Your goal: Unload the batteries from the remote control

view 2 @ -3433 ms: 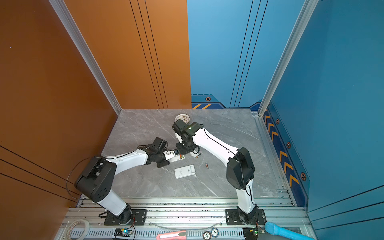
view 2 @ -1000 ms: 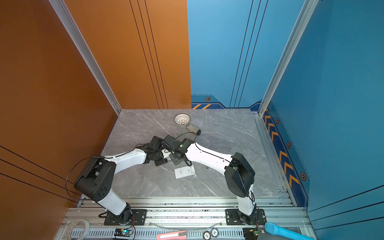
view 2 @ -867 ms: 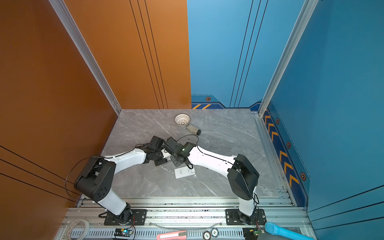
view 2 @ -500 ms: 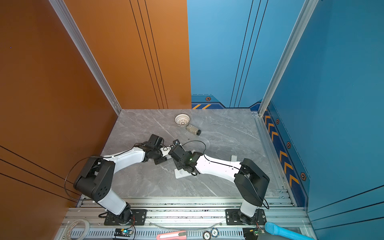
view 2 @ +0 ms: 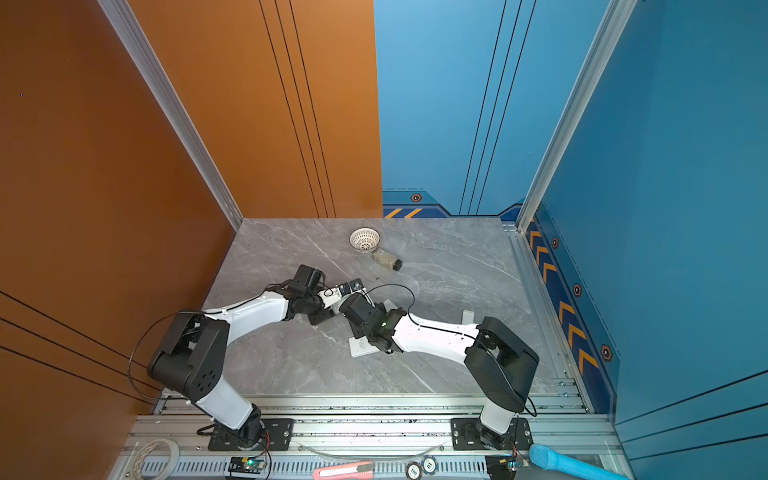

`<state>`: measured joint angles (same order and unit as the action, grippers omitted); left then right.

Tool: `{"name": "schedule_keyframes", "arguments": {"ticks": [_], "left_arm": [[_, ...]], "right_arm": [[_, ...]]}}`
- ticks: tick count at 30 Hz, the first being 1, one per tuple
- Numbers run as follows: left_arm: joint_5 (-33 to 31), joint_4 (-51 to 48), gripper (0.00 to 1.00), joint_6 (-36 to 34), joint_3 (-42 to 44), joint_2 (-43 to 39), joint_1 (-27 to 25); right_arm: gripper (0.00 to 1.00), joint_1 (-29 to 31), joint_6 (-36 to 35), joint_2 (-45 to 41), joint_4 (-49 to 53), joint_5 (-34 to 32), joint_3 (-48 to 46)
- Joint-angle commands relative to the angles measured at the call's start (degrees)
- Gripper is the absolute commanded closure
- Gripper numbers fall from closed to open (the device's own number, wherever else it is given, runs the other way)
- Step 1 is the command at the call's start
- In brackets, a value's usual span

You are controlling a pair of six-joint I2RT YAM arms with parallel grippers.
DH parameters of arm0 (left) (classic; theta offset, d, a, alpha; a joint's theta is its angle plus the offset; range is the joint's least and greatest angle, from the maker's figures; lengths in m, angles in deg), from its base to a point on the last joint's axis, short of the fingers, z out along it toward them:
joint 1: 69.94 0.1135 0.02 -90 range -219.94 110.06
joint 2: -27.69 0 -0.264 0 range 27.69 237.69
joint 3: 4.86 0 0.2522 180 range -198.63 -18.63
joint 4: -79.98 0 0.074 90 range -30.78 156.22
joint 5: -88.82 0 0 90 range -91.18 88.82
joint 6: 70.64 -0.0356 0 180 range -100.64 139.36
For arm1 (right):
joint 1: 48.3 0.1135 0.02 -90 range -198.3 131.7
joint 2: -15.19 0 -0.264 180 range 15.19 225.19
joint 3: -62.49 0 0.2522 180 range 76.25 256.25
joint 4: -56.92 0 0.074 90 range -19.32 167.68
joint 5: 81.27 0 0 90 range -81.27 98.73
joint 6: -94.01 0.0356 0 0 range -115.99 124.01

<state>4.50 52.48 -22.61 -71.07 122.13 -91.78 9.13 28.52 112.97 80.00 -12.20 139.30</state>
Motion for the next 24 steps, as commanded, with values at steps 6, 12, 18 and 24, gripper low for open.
{"name": "schedule_keyframes", "arguments": {"ticks": [6, 12, 18, 24], "left_arm": [[21.95, -12.45, 1.00, -2.35, -0.35, 2.28, -2.33], [23.90, -13.51, 1.00, -1.40, -1.28, 3.21, -1.64], [26.31, -14.85, 1.00, -0.65, -2.81, 4.29, -0.22], [26.98, -15.88, 1.00, -0.57, -3.80, 5.14, 0.09]], "right_arm": [[1.00, -1.36, 3.18, 2.83, -15.97, -0.40, -3.16], [1.00, -2.40, 4.18, 2.86, -19.74, 0.83, -4.55], [1.00, -3.15, 5.29, 2.94, -24.04, 2.94, -5.39], [1.00, -4.72, 8.92, 3.12, -27.69, 5.55, -5.75]]}}
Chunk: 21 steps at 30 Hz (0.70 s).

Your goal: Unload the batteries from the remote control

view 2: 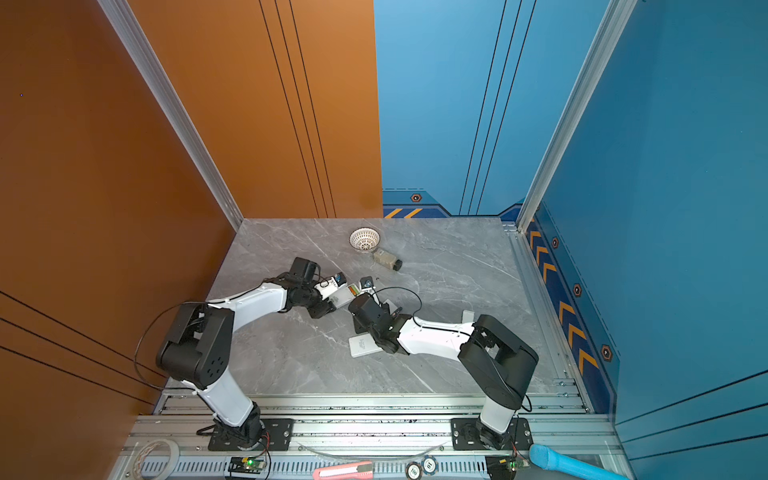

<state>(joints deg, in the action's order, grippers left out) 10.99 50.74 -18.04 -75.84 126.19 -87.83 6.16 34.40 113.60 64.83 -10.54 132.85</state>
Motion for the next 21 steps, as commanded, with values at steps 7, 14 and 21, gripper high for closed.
{"name": "schedule_keyframes", "arguments": {"ticks": [7, 14, 21], "left_arm": [[20.29, -14.40, 1.00, -4.96, 0.56, 1.44, -3.90], [20.02, -14.62, 1.00, -4.69, 0.32, 1.70, -3.91], [19.61, -14.70, 1.00, -4.43, 0.24, 1.98, -3.95]], "right_arm": [[1.00, -4.44, 9.88, 2.48, -15.27, 7.79, -0.49], [1.00, -5.18, 13.97, 2.27, -19.29, 8.81, -2.59], [1.00, -6.37, 18.44, 2.21, -23.78, 9.68, -4.01]]}}
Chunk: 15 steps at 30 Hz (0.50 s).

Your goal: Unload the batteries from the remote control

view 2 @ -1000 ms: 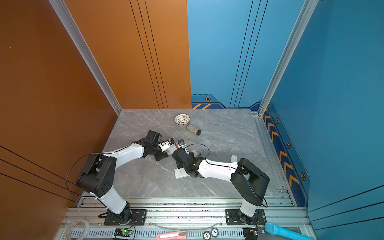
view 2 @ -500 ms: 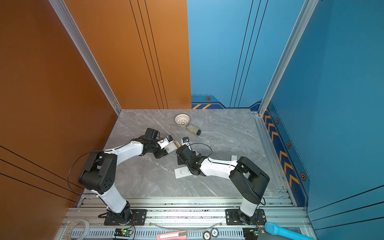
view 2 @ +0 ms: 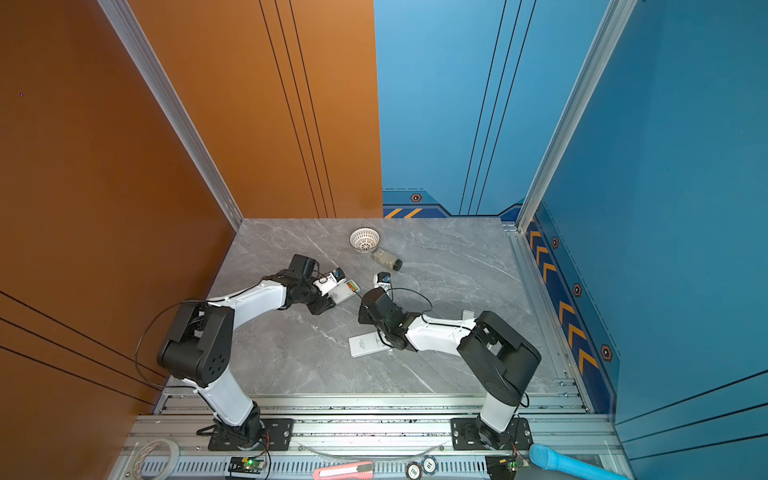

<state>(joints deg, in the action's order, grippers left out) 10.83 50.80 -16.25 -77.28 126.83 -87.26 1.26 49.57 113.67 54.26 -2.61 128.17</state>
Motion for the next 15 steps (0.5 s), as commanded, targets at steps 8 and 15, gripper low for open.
{"name": "schedule_keyframes", "arguments": {"ticks": [8, 15], "left_arm": [[19.31, -14.73, 1.00, -6.04, 1.42, 1.59, -4.69], [18.80, -14.73, 1.00, -5.75, 1.33, 1.85, -4.83]], "right_arm": [[1.00, -2.59, 6.11, 3.00, -16.72, 3.71, 0.17], [1.00, -2.69, 8.24, 3.73, -19.51, 5.53, 0.56]]}}
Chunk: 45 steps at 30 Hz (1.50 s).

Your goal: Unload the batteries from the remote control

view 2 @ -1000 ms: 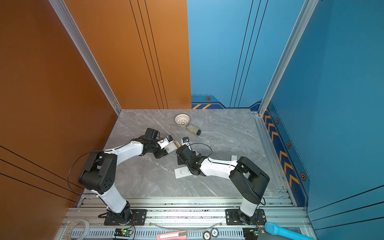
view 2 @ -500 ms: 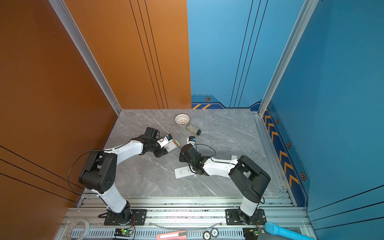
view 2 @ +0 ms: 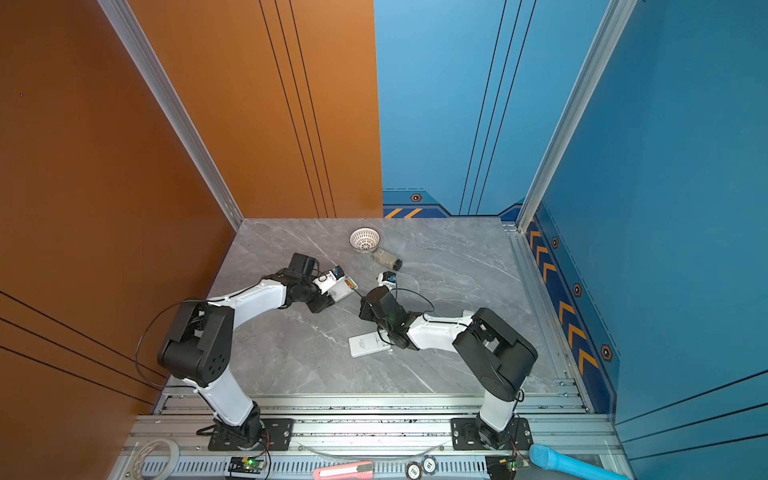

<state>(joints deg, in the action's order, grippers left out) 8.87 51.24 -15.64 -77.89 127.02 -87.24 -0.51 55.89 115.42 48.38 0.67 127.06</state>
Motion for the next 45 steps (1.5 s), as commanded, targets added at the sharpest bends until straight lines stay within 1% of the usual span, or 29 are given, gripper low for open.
{"name": "schedule_keyframes", "arguments": {"ticks": [1, 5, 14, 28, 29, 33, 45], "left_arm": [[20.72, -15.09, 1.00, -6.39, 1.83, 1.66, -4.85], [20.55, -15.16, 1.00, -6.30, 1.79, 1.88, -4.85], [18.75, -15.19, 1.00, -5.47, 1.28, 2.70, -5.20], [15.57, -15.17, 1.00, -3.50, 0.66, 4.54, -5.55], [15.45, -15.23, 1.00, -3.38, -0.82, 4.64, -5.56], [14.67, -15.23, 1.00, -2.88, -1.37, 5.13, -5.71], [14.19, -15.16, 1.00, -2.64, -1.51, 5.44, -5.99]], "right_arm": [[1.00, -1.11, 2.49, 2.02, -14.29, 2.49, 1.41], [1.00, -1.64, 4.68, 2.31, -16.53, 3.23, 0.63], [1.00, -2.13, 6.53, 2.19, -18.68, 5.11, 0.70], [1.00, -2.52, 7.86, 2.34, -17.46, 8.09, 2.11], [1.00, -2.49, 8.21, 2.28, -17.51, 8.13, 1.98], [1.00, -2.35, 9.12, 2.28, -17.49, 9.28, 2.44], [1.00, -2.50, 9.55, 2.50, -18.62, 9.99, 3.96]]}}
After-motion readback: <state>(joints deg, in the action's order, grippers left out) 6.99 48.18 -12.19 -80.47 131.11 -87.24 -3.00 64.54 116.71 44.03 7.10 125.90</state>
